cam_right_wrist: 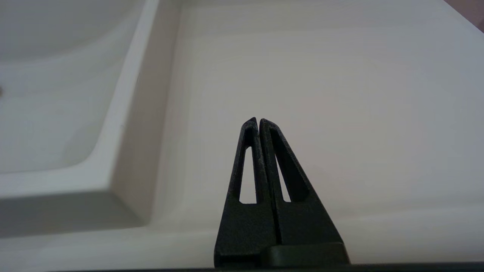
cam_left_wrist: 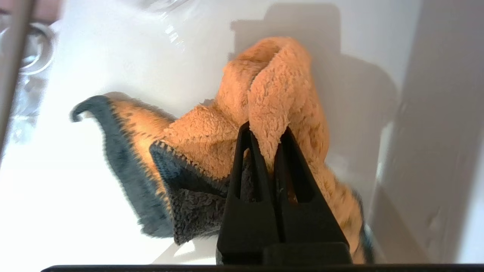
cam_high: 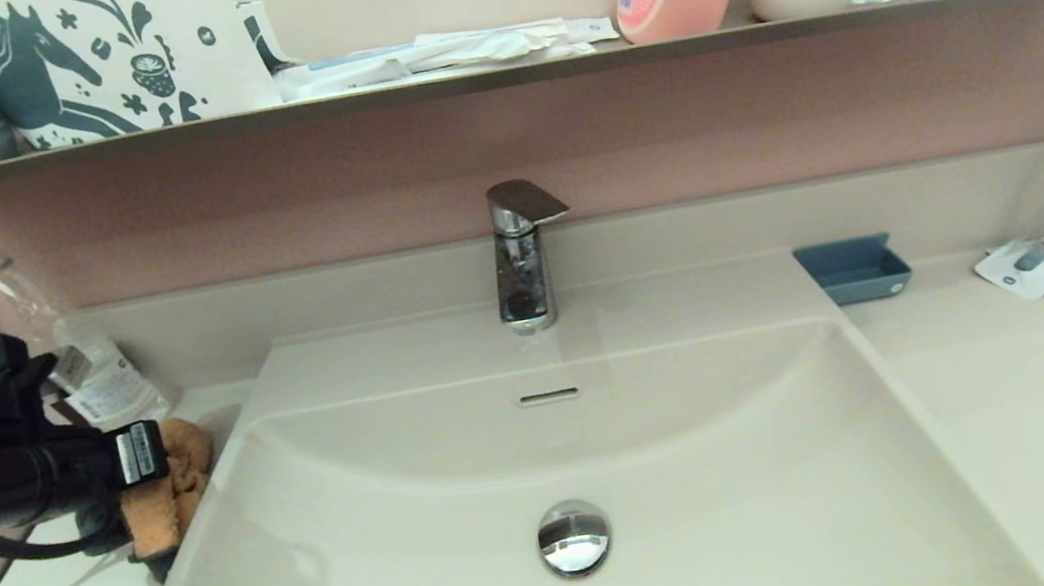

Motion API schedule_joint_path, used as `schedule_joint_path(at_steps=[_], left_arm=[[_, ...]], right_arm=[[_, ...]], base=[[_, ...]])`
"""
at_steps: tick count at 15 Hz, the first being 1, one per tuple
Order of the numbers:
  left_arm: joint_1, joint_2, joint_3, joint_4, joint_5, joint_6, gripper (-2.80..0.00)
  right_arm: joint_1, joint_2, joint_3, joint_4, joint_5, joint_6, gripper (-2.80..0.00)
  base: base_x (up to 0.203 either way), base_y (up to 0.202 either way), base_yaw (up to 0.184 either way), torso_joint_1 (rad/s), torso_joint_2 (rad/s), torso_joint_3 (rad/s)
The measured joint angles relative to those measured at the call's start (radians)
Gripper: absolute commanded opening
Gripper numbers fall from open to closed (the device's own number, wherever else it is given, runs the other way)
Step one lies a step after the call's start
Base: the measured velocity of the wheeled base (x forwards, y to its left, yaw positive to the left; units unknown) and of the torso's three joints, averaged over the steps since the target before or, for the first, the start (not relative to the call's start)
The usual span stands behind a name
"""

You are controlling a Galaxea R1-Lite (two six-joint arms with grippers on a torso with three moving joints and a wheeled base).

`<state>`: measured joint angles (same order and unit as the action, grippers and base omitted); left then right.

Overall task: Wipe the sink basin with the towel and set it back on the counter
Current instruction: Wipe the sink

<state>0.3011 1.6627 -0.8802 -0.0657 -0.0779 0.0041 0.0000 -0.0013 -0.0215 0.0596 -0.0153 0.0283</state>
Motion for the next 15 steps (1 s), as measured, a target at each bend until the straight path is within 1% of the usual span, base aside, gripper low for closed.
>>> schedule_joint_path(at_steps=[4, 7, 9, 12, 15], left_arm=[[0.022, -0.067, 0.086, 0.001, -0.005, 0.02, -2.8], [0.022, -0.068, 0.113, -0.008, -0.016, 0.018, -2.8], [0.022, -0.028, 0.084, -0.011, -0.031, 0.015, -2.8], [0.02, 0.056, -0.005, -0.004, -0.04, 0.014, -2.8], [-0.007, 0.122, -0.095, 0.0, -0.041, 0.012, -2.8]], right_arm=[[0.0, 0.0, 0.0, 0.0, 0.0, 0.0, -2.8], [0.0, 0.0, 0.0, 0.0, 0.0, 0.0, -2.8], [0.0, 0.0, 0.0, 0.0, 0.0, 0.0, -2.8], [0.0, 0.0, 0.0, 0.0, 0.0, 0.0, -2.8], [0.0, 0.0, 0.0, 0.0, 0.0, 0.0, -2.8]], base=[[0.0, 0.0, 0.0, 0.0, 0.0, 0.0], [0.0, 0.0, 0.0, 0.0, 0.0, 0.0], [0.0, 0.0, 0.0, 0.0, 0.0, 0.0], [0.0, 0.0, 0.0, 0.0, 0.0, 0.0], [0.0, 0.0, 0.0, 0.0, 0.0, 0.0]])
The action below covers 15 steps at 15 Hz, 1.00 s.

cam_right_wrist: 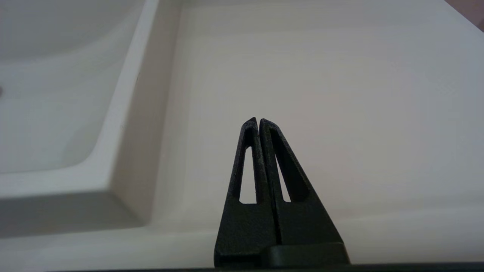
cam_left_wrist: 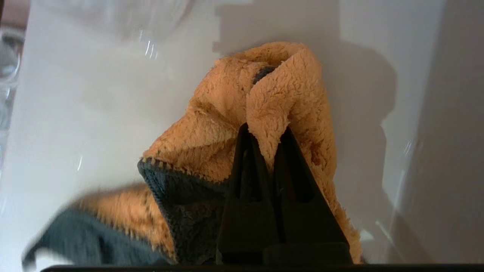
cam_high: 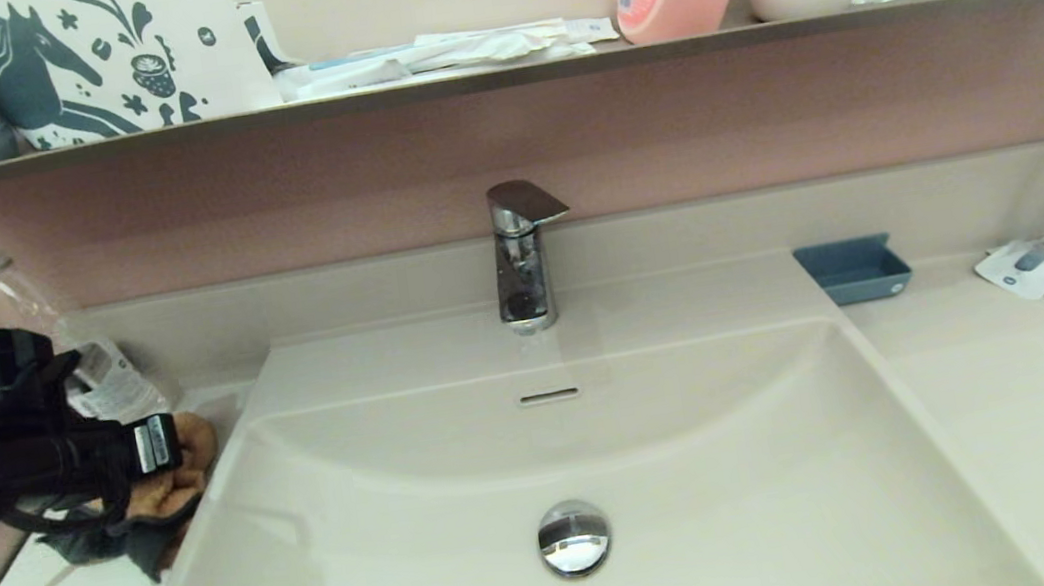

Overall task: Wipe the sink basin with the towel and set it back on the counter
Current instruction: Wipe the sink

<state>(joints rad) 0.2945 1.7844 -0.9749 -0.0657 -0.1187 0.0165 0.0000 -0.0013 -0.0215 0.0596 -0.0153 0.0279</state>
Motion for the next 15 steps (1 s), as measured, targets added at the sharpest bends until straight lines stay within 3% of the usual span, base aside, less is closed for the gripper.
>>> schedule_joint_path(at_steps=[7, 15], left_arm=[[-0.068, 0.101, -0.195, 0.029, 0.007, -0.004, -2.8], [-0.081, 0.194, -0.387, 0.057, 0.01, -0.008, -2.8]], right_arm=[[0.0, 0.0, 0.0, 0.0, 0.0, 0.0, -2.8], [0.0, 0.0, 0.0, 0.0, 0.0, 0.001, -2.8]], base=[[0.0, 0.0, 0.0, 0.0, 0.0, 0.0], [0.0, 0.0, 0.0, 0.0, 0.0, 0.0]])
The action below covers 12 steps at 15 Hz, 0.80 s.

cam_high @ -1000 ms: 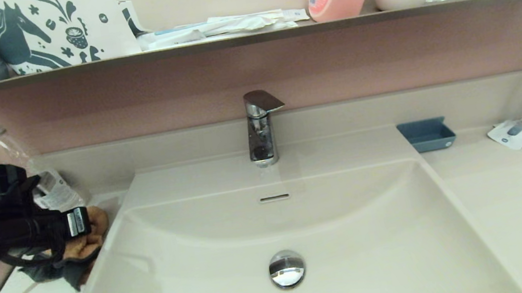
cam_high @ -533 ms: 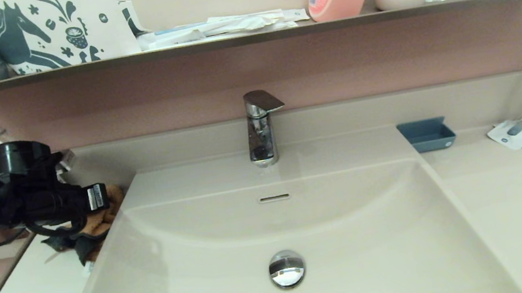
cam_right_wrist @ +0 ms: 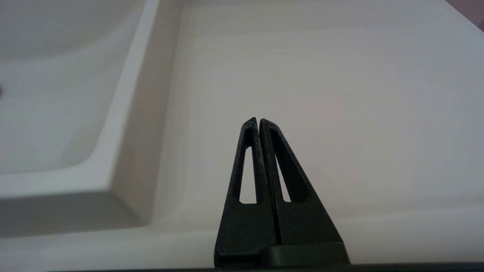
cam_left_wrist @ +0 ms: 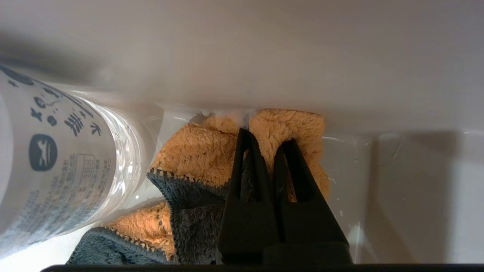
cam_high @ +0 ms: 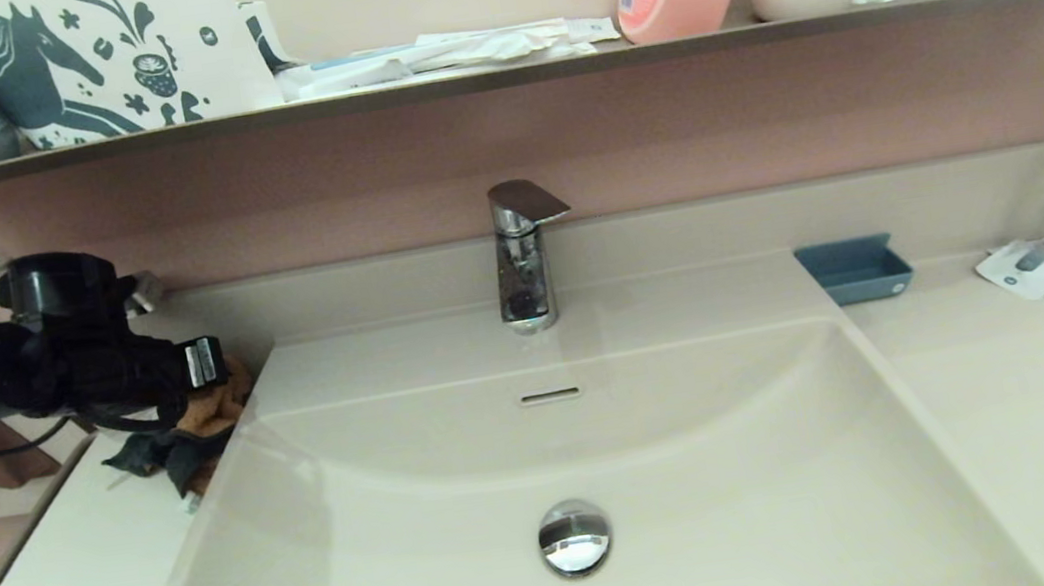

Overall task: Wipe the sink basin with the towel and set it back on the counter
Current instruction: Wipe the sink

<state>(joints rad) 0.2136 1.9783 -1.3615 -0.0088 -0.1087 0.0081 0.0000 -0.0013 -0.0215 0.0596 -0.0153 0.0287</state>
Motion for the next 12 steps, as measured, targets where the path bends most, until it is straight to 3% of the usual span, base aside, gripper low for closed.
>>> schedule_joint_path(at_steps=[7, 12], left_arm=[[-0.012, -0.005, 0.016, 0.016, 0.0, -0.064, -2.8], [-0.073, -0.025, 0.032, 0.029, -0.006, -0.172, -2.8]], right_arm=[[0.0, 0.0, 0.0, 0.0, 0.0, 0.0, -2.8], [0.0, 0.0, 0.0, 0.0, 0.0, 0.0, -2.8]], base=[[0.0, 0.0, 0.0, 0.0, 0.0, 0.0], [0.0, 0.0, 0.0, 0.0, 0.0, 0.0]])
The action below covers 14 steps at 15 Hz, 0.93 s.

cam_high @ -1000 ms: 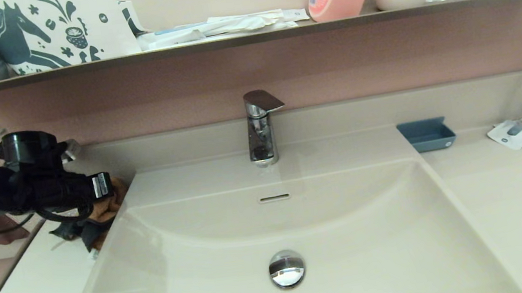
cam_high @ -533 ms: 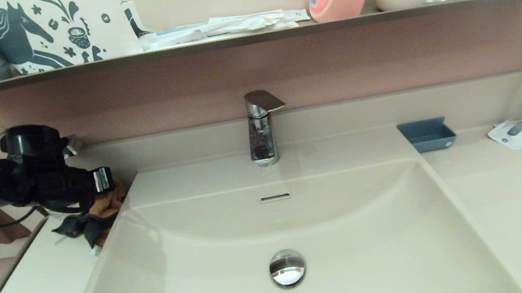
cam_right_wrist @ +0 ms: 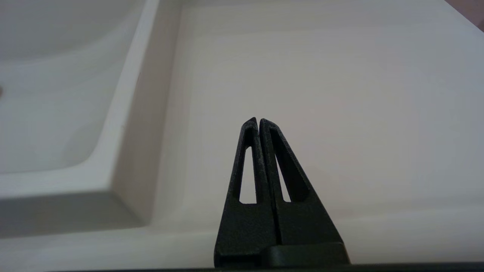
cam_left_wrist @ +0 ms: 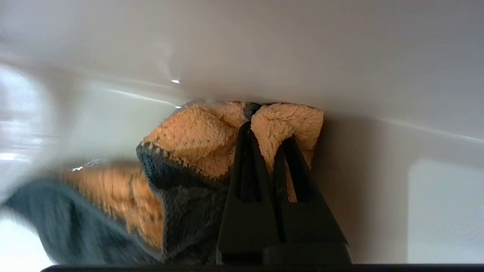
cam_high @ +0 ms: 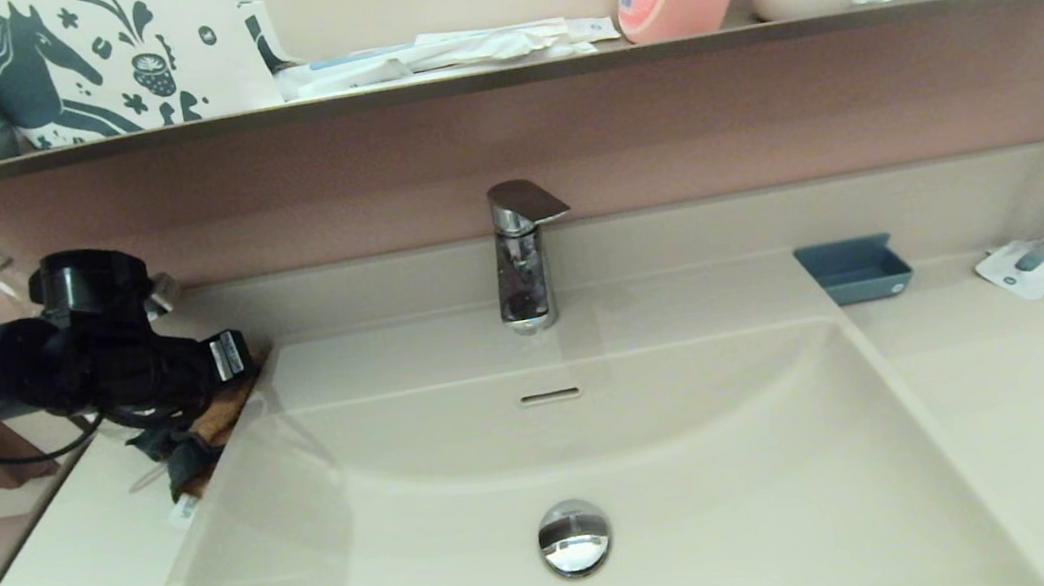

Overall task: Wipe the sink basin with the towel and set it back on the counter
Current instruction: Wipe the sink

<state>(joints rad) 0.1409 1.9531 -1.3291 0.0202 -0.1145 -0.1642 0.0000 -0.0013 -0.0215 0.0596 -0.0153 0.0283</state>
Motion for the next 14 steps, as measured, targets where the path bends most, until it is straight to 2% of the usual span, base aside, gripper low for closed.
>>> schedule_joint_path(at_steps=[3, 5, 8, 12, 14], left_arm=[[-0.017, -0.009, 0.007, 0.017, -0.002, -0.007, -2.8], [-0.017, -0.018, 0.015, 0.075, -0.014, -0.006, -2.8], [0.018, -0.028, 0.004, 0.163, -0.102, 0.014, -2.8], [0.062, -0.029, -0.051, 0.26, -0.227, 0.076, -2.8], [0.064, -0.03, -0.045, 0.27, -0.256, 0.08, -2.8]], right_arm=[[0.0, 0.0, 0.0, 0.0, 0.0, 0.0, -2.8], [0.0, 0.0, 0.0, 0.0, 0.0, 0.0, -2.8], [0.0, 0.0, 0.0, 0.0, 0.0, 0.0, -2.8], [0.0, 0.0, 0.0, 0.0, 0.0, 0.0, -2.8], [0.0, 0.0, 0.0, 0.0, 0.0, 0.0, -2.8]], base=[[0.0, 0.0, 0.0, 0.0, 0.0, 0.0], [0.0, 0.0, 0.0, 0.0, 0.0, 0.0], [0.0, 0.0, 0.0, 0.0, 0.0, 0.0], [0.0, 0.0, 0.0, 0.0, 0.0, 0.0], [0.0, 0.0, 0.0, 0.0, 0.0, 0.0]])
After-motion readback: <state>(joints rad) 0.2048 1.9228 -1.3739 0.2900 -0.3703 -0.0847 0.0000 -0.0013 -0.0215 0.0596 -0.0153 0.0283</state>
